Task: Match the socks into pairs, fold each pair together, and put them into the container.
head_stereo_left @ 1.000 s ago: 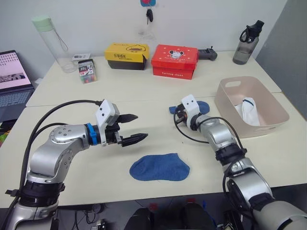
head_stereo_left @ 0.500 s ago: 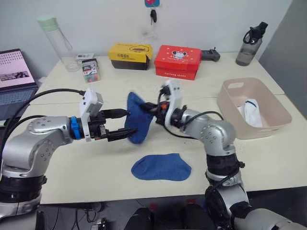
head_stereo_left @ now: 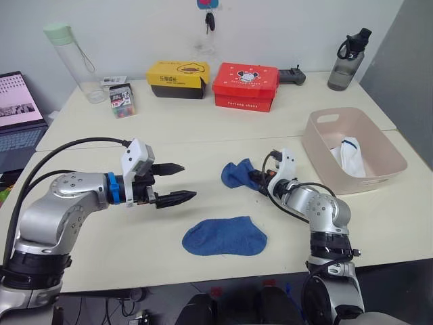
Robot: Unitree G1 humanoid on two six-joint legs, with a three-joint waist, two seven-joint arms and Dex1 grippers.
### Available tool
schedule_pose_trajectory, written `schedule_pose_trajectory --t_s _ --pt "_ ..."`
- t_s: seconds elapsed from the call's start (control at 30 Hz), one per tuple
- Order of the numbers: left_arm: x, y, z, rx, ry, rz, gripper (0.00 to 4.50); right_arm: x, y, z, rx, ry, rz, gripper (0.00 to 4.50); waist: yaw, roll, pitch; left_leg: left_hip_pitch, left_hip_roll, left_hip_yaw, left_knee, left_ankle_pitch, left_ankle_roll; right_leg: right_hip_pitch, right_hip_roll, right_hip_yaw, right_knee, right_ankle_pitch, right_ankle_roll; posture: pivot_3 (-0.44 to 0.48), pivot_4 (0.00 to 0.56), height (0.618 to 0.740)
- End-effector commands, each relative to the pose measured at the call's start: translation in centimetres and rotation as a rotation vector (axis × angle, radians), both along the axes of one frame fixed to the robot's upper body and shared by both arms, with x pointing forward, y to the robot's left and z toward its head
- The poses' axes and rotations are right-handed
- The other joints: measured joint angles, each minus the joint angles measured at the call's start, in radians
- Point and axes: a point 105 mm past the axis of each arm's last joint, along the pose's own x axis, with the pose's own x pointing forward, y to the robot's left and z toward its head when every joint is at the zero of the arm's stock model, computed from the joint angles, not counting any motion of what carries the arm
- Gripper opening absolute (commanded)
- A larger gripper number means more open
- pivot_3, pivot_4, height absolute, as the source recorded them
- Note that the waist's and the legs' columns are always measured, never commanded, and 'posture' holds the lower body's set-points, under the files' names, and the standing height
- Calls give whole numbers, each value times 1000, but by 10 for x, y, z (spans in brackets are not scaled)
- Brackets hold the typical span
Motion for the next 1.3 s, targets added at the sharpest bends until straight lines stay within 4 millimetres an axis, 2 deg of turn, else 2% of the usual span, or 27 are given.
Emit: schedule_pose_trajectory --t_s 0.03,0.2,0.3,0.37,0.43,0.53,0.7,0.73,0.8,0.87,1.03,1.17,1.2,1.3 --pt "0 -3 0 41 -55 -27 4500 -1 -11 23 46 -80 -65 761 1 0 0 0 0 0 0 0 0 0 0 0 0 0 0 0 150 726" --pt "1 -14 -11 80 -69 -76 4500 -7 -29 40 33 -151 -129 2569 4 0 0 0 0 0 0 0 0 0 0 0 0 0 0 0 150 726" --pt "2 -22 -17 98 -78 -117 4500 -11 -44 53 -83 -242 -121 3644 7 0 0 0 0 0 0 0 0 0 0 0 0 0 0 0 150 726" --pt "8 -29 -22 113 -101 -131 4500 -17 -47 61 -225 -332 -30 4342 9 1 0 0 0 0 0 0 0 0 0 0 -1 0 0 0 150 726" --pt "13 -39 -31 147 -125 -172 4500 -28 -45 61 -362 -402 94 4426 11 1 0 0 -1 1 0 0 0 1 0 1 -1 0 0 0 150 726" --pt "31 -53 -43 189 -163 -165 4500 -43 -41 57 -540 -485 262 4426 10 0 0 0 0 2 0 0 0 1 0 1 -1 0 0 0 150 726" --pt "49 -76 -60 240 -187 -212 4500 -60 -33 52 -627 -541 408 4426 10 0 0 -1 0 2 1 0 1 1 0 1 -1 0 0 0 150 726" --pt "57 -82 -62 245 -198 -193 4113 -64 -32 50 -631 -542 426 4500 11 -1 0 -1 0 2 1 0 1 1 0 1 -1 0 0 0 150 726" --pt "69 -88 -64 251 -196 -162 3633 -70 -30 48 -632 -544 454 4500 17 -1 1 -1 0 2 2 0 1 1 0 1 -1 0 0 0 150 726" --pt "75 -91 -68 269 -178 -150 2995 -76 -28 47 -640 -552 486 4500 22 -2 1 -1 0 2 2 0 1 1 0 1 -1 0 0 0 150 726" --pt "82 -95 -78 295 -155 -145 1449 -94 -25 49 -660 -572 591 4500 27 -2 1 -1 -1 2 2 0 1 1 0 1 -1 0 0 0 150 726" --pt "81 -94 -80 307 -152 -163 246 -97 -28 51 -669 -574 611 4500 30 -3 0 -1 -1 1 3 0 1 2 0 1 -1 0 0 0 150 726" --pt "81 -92 -78 306 -155 -168 17 -96 -29 51 -671 -575 611 4500 30 -3 0 -1 -1 1 3 0 1 2 0 1 -1 0 0 0 150 726" --pt "81 -85 -68 297 -167 -177 17 -96 -30 52 -676 -578 613 4500 29 -3 0 -1 -1 1 3 0 1 2 0 1 -1 0 0 0 150 726"
